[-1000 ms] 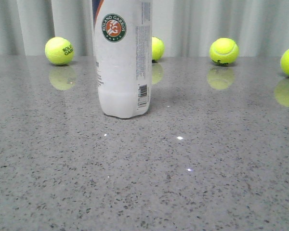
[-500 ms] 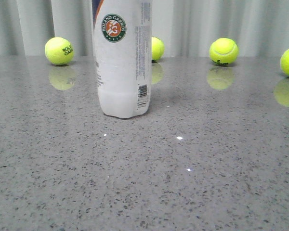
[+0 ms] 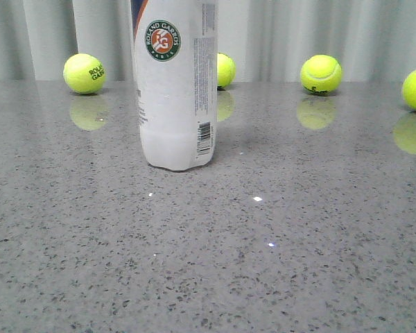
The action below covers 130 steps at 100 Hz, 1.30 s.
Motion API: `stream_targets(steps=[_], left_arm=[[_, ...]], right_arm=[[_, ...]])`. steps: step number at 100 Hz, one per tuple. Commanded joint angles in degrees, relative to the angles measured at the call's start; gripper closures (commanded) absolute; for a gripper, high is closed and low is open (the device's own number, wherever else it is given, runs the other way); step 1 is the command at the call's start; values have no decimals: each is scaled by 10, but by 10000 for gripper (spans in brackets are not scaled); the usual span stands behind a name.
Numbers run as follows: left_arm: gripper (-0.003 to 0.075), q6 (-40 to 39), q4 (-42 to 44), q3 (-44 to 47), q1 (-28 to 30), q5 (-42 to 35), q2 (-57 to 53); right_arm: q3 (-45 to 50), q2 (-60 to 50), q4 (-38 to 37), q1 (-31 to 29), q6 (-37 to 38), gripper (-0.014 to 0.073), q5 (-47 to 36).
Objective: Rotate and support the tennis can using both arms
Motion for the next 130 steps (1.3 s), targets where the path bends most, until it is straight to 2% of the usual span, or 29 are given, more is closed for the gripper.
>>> stream_targets(steps=[1,18,35,48,63,130], left_arm=[[738,-7,-1,25,1,-42,-20],[738,-7,-1,25,1,-42,-20],[738,-7,-1,25,1,-42,-20],[738,-7,-1,25,1,-42,-20],[738,-7,-1,25,1,-42,-20],[739,-7,-1,25,1,-42,-20]], right_arm=[[5,-19,-6,-37,-5,652,-59],[40,-81,-40,-106,-5,652,-55],[39,-144,-93,-156,-3,652,11],[39,-203,-101,-175,-2,652,92],[39,-200,-105,-178,5,652,137],[39,-200,-111,-178,5,652,134]])
